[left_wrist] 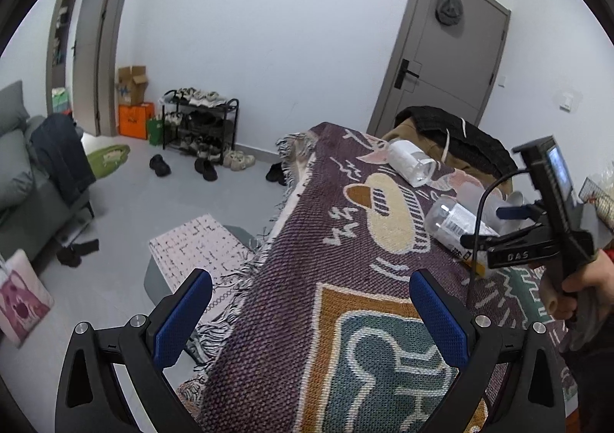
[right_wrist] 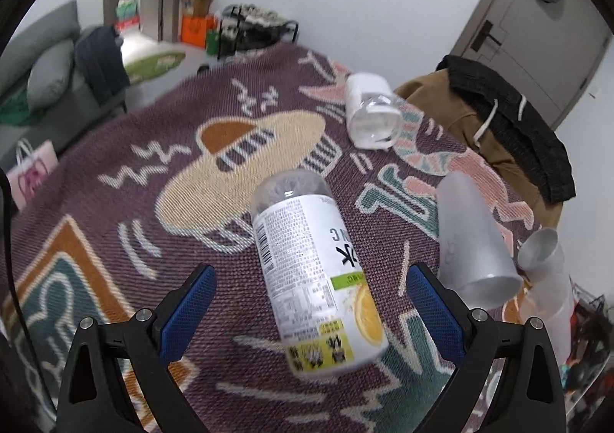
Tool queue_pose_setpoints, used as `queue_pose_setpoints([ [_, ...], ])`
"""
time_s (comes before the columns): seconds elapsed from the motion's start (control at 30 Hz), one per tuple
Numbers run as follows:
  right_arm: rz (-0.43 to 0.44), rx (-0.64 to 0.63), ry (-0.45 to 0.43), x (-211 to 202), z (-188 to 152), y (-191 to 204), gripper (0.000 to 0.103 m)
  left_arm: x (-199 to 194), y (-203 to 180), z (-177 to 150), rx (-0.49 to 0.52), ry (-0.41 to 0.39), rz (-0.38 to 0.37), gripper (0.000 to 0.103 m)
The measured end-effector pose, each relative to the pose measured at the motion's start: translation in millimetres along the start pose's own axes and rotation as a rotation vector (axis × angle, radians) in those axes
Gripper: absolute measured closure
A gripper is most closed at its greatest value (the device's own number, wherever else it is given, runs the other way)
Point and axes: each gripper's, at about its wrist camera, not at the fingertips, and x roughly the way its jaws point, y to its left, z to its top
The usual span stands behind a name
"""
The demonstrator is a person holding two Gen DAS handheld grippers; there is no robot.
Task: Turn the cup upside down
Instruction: 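Move the right tool to the lying labeled bottle and grasp it, then lift the bottle with the right tool and rotate it toward the left tool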
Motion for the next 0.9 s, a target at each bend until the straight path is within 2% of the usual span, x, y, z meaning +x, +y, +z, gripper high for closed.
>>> queue_pose_setpoints([
  [0.23, -0.041, -0.037, 0.098, 27, 4, 5, 0.005, 4, 17, -3, -0.053, 0.006, 0.011, 0.0],
  [0.3, -0.036, -0.031, 0.138, 34, 1, 3, 0.021, 3, 19, -4, -0.052, 0.007, 0.005, 0.0],
  [0.33, -0.044, -0.028, 0.157, 36, -1, 1, 0.035, 2, 19, -4, -0.051, 0.006, 0.004, 0.0],
  [0.4, -0.036, -0.009, 0.164, 33, -5, -4, 0.036, 1, 19, -4, -0.053, 0.004, -0.002, 0.0],
  [0.67, 0.015, 0.015, 0.069, -31, -31, -6, 0.039, -7, 4, -4, -0.046, -0.006, -0.054, 0.0],
  [0.9, 0.055, 0.072, -0.019, -79, -79, -5, 0.039, -11, -25, -12, 0.004, 0.011, -0.103, 0.0],
])
